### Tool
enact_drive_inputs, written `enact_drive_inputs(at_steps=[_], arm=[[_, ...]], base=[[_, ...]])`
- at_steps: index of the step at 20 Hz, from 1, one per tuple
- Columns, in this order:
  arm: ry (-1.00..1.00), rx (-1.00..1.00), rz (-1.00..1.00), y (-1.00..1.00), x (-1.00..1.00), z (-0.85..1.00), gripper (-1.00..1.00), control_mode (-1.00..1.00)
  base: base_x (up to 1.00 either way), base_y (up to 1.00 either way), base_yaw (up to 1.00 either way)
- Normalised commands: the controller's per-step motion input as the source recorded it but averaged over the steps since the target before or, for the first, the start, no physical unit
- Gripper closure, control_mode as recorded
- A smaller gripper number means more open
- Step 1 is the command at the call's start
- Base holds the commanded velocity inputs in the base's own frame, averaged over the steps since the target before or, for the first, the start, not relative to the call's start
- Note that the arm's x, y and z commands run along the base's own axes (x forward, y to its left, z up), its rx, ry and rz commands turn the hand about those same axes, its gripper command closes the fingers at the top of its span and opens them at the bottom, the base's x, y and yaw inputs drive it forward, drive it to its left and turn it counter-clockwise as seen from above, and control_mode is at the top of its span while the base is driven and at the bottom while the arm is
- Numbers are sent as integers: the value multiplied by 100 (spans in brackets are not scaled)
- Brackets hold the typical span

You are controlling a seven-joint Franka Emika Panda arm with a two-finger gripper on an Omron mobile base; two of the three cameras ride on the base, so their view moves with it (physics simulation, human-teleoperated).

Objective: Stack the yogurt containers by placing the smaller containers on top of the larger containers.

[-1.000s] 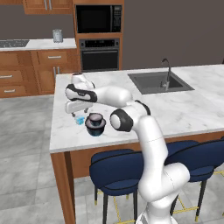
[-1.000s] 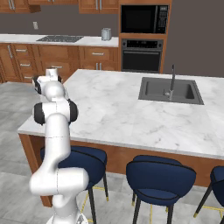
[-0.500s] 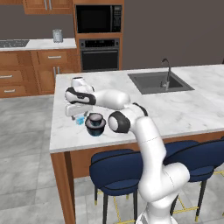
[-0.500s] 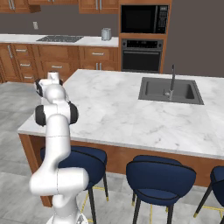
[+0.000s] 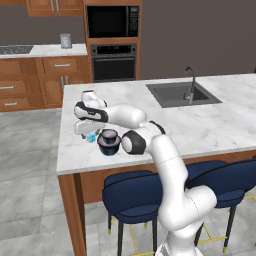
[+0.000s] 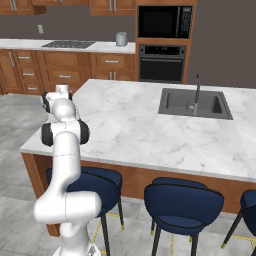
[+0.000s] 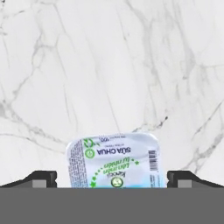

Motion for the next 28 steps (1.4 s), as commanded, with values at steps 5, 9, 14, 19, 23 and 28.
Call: enact_drive_inputs(at_steps=[5, 9, 14, 19, 23, 28], arm=[[0, 0, 0, 0, 3, 0, -100, -100], [1, -2, 0, 0, 2, -6, -100, -100], [2, -3, 0, 0, 0, -15, -100, -100], [0, 0, 0, 0, 0, 0, -100, -100], [0, 0, 0, 0, 0, 0, -100, -100], [0, -1, 0, 0, 0, -8, -100, -100]], base=[[0, 0, 0], [0, 0, 0], [0, 0, 0], [0, 0, 0], [0, 0, 0], [0, 0, 0]])
